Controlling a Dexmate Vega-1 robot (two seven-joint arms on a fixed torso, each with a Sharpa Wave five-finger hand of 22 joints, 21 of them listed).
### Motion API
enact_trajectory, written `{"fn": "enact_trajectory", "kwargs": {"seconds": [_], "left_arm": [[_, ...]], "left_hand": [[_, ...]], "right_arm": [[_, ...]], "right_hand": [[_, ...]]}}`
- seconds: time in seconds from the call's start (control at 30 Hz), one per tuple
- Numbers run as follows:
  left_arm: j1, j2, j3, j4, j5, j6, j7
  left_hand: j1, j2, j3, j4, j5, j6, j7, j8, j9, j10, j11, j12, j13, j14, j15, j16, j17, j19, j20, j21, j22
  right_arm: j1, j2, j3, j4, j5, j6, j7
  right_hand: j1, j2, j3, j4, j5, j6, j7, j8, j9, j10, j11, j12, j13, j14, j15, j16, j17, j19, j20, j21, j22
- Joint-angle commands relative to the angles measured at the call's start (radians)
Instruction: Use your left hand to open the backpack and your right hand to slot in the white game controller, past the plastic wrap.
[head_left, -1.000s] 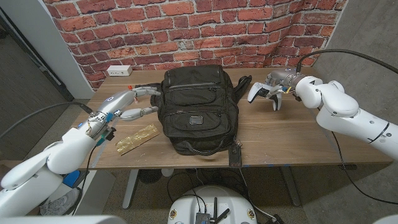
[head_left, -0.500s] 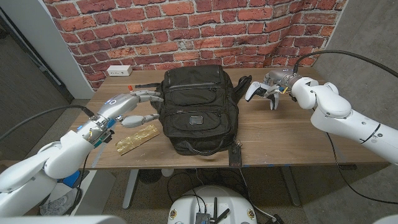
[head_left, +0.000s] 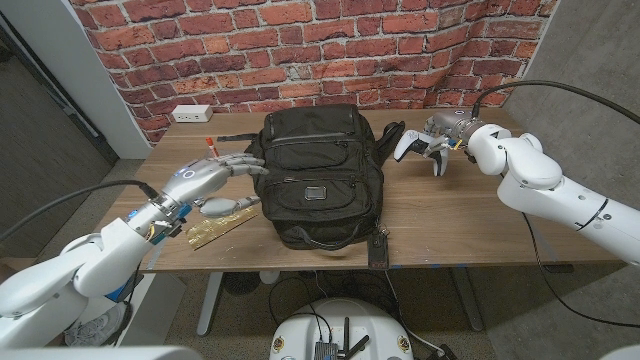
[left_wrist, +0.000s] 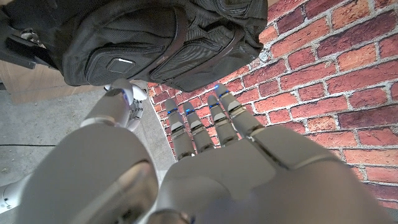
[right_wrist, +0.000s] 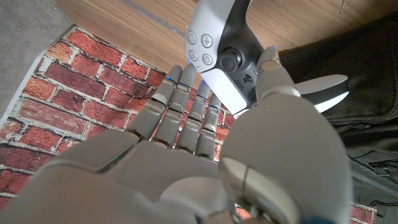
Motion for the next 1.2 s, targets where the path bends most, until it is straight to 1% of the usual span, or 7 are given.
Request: {"fn": "enact_trajectory", "kwargs": {"seconds": [0.03, 0.23, 0.47, 0.73, 0.93, 1.17, 1.2], "left_arm": [[0.017, 0.017, 0.017, 0.01, 0.088, -0.016, 0.05], [0.025, 0.032, 0.021, 0.017, 0.094, -0.021, 0.065], [0.041, 0.041, 0.028, 0.006, 0.124, -0.009, 0.077], [0.069, 0.039, 0.031, -0.017, 0.167, 0.013, 0.11], [0.093, 0.025, 0.044, -0.045, 0.201, 0.055, 0.126], [0.117, 0.044, 0.057, -0.07, 0.256, 0.085, 0.141], [0.122, 0.04, 0.061, -0.077, 0.262, 0.099, 0.138]], "left_hand": [[0.018, -0.006, -0.004, -0.004, 0.001, 0.001, -0.008, 0.002, 0.005, 0.01, -0.001, -0.001, 0.001, 0.013, -0.174, -0.002, 0.002, 0.009, -0.136, 0.003, 0.004], [0.032, -0.012, -0.01, -0.004, 0.001, 0.005, -0.009, 0.004, 0.005, 0.012, -0.002, -0.002, 0.001, 0.014, -0.173, -0.002, 0.002, 0.012, -0.14, 0.003, 0.004], [0.045, -0.019, -0.017, -0.005, 0.0, 0.007, -0.01, 0.005, 0.005, 0.014, -0.001, -0.003, 0.001, 0.016, -0.173, -0.002, 0.002, 0.012, -0.141, 0.002, 0.004], [0.068, -0.03, -0.025, -0.006, 0.001, 0.003, -0.007, 0.004, 0.005, 0.012, -0.002, -0.005, 0.001, 0.018, -0.174, -0.002, 0.002, 0.013, -0.14, 0.001, 0.004], [0.095, -0.035, -0.031, -0.006, 0.003, -0.005, 0.002, 0.002, 0.005, 0.009, -0.002, -0.007, 0.001, 0.019, -0.174, -0.002, 0.002, 0.009, -0.136, -0.001, 0.003], [0.119, -0.041, -0.039, -0.005, 0.004, -0.019, 0.009, -0.001, 0.005, 0.0, -0.001, -0.01, 0.0, 0.018, -0.174, -0.003, 0.002, 0.004, -0.137, -0.003, 0.003], [0.123, -0.042, -0.04, -0.005, 0.004, -0.023, 0.009, -0.003, 0.005, -0.001, -0.002, -0.011, 0.0, 0.017, -0.174, -0.003, 0.002, 0.004, -0.136, -0.003, 0.003]], "right_arm": [[0.019, 0.019, -0.018, 0.022, 0.01, -0.017, -0.011], [0.03, 0.025, -0.032, 0.026, 0.007, -0.028, -0.008], [0.036, 0.029, -0.043, 0.027, 0.002, -0.038, -0.011], [0.038, 0.034, -0.05, 0.027, 0.001, -0.046, -0.02], [0.036, 0.034, -0.051, 0.024, 0.001, -0.047, -0.027], [0.023, 0.027, -0.046, 0.01, 0.003, -0.059, -0.038], [0.019, 0.026, -0.043, 0.008, 0.006, -0.061, -0.042]], "right_hand": [[0.031, 0.101, 0.006, -0.001, 0.016, 0.066, -0.06, 0.006, 0.003, 0.136, -0.129, 0.002, 0.02, 0.011, -0.164, -0.004, 0.004, 0.009, -0.126, 0.006, 0.006], [0.028, 0.101, 0.003, 0.0, 0.016, 0.067, -0.059, 0.004, 0.003, 0.138, -0.125, 0.001, 0.019, 0.014, -0.163, -0.005, 0.004, 0.011, -0.125, 0.007, 0.006], [0.026, 0.101, 0.002, 0.002, 0.016, 0.067, -0.058, 0.003, 0.003, 0.138, -0.126, -0.001, 0.02, 0.016, -0.164, -0.007, 0.004, 0.011, -0.124, 0.007, 0.006], [0.025, 0.101, 0.0, 0.002, 0.016, 0.067, -0.058, 0.001, 0.003, 0.138, -0.125, -0.004, 0.021, 0.018, -0.164, -0.01, 0.004, 0.014, -0.124, 0.008, 0.006], [0.025, 0.101, 0.0, 0.001, 0.016, 0.067, -0.059, -0.001, 0.003, 0.14, -0.123, -0.005, 0.021, 0.018, -0.165, -0.012, 0.004, 0.015, -0.124, 0.009, 0.006], [0.025, 0.102, -0.001, 0.001, 0.017, 0.067, -0.06, -0.002, 0.003, 0.139, -0.122, -0.007, 0.022, 0.02, -0.165, -0.013, 0.005, 0.016, -0.124, 0.009, 0.007], [0.025, 0.102, -0.002, 0.001, 0.017, 0.067, -0.06, -0.002, 0.003, 0.139, -0.122, -0.007, 0.022, 0.021, -0.165, -0.012, 0.005, 0.016, -0.123, 0.009, 0.007]]}}
